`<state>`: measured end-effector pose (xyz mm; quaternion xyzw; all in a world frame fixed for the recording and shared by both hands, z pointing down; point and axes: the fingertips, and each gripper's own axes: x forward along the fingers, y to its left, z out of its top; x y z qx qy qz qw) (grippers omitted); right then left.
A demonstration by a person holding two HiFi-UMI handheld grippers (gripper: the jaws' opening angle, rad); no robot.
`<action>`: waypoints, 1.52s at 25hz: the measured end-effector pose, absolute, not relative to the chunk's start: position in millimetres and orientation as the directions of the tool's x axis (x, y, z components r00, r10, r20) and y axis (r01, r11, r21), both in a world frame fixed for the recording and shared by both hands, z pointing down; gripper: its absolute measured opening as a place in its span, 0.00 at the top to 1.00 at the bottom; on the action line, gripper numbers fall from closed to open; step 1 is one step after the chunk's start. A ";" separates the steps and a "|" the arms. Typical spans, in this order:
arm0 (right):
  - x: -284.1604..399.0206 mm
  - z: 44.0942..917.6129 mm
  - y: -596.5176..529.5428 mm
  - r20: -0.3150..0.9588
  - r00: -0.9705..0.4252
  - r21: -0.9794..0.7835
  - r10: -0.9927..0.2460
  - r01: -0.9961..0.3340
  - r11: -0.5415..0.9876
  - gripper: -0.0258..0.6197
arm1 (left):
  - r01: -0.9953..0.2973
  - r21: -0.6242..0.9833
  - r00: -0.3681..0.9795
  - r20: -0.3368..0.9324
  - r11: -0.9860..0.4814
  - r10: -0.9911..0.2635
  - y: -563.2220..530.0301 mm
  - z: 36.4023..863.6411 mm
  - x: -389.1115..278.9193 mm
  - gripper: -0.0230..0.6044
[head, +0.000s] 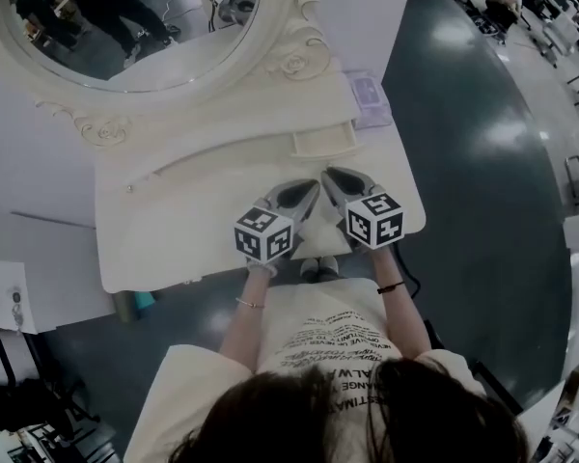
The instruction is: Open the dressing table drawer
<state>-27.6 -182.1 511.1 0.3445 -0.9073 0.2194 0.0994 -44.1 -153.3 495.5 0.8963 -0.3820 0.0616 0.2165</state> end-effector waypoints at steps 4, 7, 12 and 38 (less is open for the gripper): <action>-27.3 497.4 -179.3 0.283 -0.765 -0.328 -0.578 -0.643 0.692 0.93 | -0.713 0.335 0.698 0.254 -0.616 -0.670 -148.7 487.5 -43.1 0.97; -28.1 492.2 -177.1 0.260 -0.779 -0.325 -0.570 -0.627 0.708 0.95 | -0.716 0.331 0.694 0.243 -0.615 -0.677 -146.8 484.7 -42.7 0.97; -28.7 486.0 -172.2 0.230 -0.802 -0.324 -0.551 -0.597 0.734 0.96 | -0.725 0.325 0.682 0.219 -0.606 -0.698 -140.9 478.6 -43.6 0.97; -19.5 469.7 -167.6 0.167 -0.844 -0.267 -0.509 -0.536 0.801 0.96 | -0.750 0.291 0.648 0.150 -0.593 -0.746 -140.8 463.9 -33.6 0.96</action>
